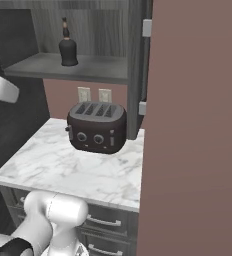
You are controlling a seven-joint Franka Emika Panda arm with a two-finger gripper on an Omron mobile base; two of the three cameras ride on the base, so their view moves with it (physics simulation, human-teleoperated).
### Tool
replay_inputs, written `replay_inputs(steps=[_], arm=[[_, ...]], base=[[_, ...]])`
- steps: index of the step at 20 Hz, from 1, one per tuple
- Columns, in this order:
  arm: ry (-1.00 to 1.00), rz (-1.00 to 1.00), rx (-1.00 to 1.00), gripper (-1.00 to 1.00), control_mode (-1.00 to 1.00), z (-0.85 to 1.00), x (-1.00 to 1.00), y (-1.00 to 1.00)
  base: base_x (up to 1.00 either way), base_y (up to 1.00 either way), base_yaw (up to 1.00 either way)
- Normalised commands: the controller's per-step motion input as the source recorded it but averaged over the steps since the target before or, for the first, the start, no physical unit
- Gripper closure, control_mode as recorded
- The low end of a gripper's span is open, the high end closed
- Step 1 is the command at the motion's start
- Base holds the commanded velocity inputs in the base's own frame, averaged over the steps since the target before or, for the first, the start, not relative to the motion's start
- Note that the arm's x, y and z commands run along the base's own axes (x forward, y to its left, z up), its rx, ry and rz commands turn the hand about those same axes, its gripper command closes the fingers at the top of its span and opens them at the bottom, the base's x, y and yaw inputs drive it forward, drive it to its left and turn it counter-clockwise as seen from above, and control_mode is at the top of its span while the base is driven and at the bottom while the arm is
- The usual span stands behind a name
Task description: Open the cabinet directly in front. Then move the liquor and the mug to the dining counter with the jar on it.
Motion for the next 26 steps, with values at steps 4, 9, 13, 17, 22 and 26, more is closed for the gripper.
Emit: replay_inputs(steps=[4, 9, 13, 17, 22, 26], arm=[[0.0, 0.31, -0.04, -1.0, -1.0, 0.21, -0.19, 0.02], [-0.02, 0.06, 0.0, -1.0, -1.0, 0.01, -0.02, 0.0], [-0.22, 0.0, 0.0, -1.0, -1.0, 0.0, 0.01, 0.0], [-0.18, -0.03, 0.0, -1.0, -1.0, 0.0, 0.29, -0.04], [-0.15, 0.0, 0.0, -1.0, -1.0, 0.01, 0.41, -0.09], [-0.11, 0.0, 0.0, -1.0, -1.0, 0.0, 0.55, -0.08]], base=[[0.0, 0.0, 0.0], [0.0, 0.0, 0.0], [0.0, 0.0, 0.0], [0.0, 0.0, 0.0], [0.0, 0.0, 0.0], [0.0, 0.0, 0.0]])
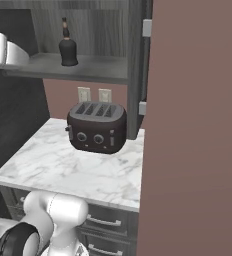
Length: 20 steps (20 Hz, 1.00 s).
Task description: Open the cabinet directly in front. Then move the liquor and the mug to the dining counter with the jar on it.
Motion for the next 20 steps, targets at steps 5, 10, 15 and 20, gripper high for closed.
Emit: replay_inputs(steps=[5, 10, 15, 20], arm=[[-0.01, 0.0, 0.0, -1.0, -1.0, 0.0, 0.79, 0.0], [0.0, -0.03, 0.0, -1.0, -1.0, 0.0, 0.88, 0.0], [0.0, -0.02, 0.0, -1.0, -1.0, 0.0, 0.87, 0.07], [-0.01, -0.04, 0.0, -1.0, -1.0, 0.0, 0.82, 0.19]], base=[[0.0, 0.0, 0.0], [0.0, 0.0, 0.0], [0.0, 0.0, 0.0], [0.0, 0.0, 0.0]])
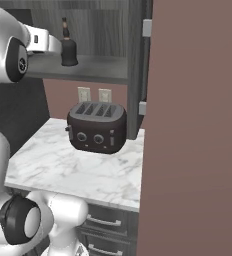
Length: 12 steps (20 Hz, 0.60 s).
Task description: Open the cabinet directly in front. Then move the liquor and the mug to the dining counter with the jar on it.
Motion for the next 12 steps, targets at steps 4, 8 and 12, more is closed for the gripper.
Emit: replay_inputs(steps=[4, 8, 12], arm=[[-0.03, -0.03, 0.0, -1.0, -1.0, 0.0, 0.63, 0.09], [-0.02, 0.0, 0.0, -1.0, -1.0, 0.01, 0.36, 0.0], [-0.02, 0.0, 0.0, -1.0, -1.0, 0.0, 0.38, 0.0]], base=[[0.0, 0.0, 0.0], [0.0, 0.0, 0.0], [0.0, 0.0, 0.0]])
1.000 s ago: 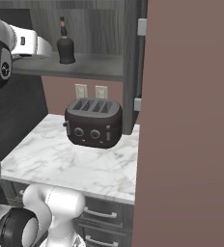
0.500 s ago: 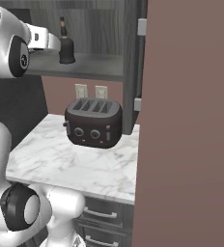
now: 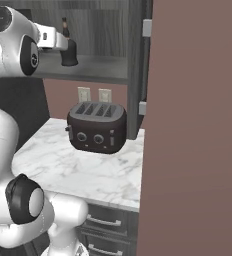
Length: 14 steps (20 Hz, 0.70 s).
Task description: Open the cabinet directly in front. Then move the liquor and the mug to the dining counter with the jar on it.
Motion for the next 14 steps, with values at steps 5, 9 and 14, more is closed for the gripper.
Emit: replay_inputs(steps=[5, 9, 14], arm=[[-0.01, 0.0, 0.0, -1.0, -1.0, 0.0, 0.52, 0.11], [0.0, 0.0, 0.0, -1.0, -1.0, 0.0, 0.59, 0.14], [0.0, -0.01, 0.0, -1.0, -1.0, 0.0, 0.55, 0.02]], base=[[0.0, 0.0, 0.0], [0.0, 0.0, 0.0], [0.0, 0.0, 0.0]])
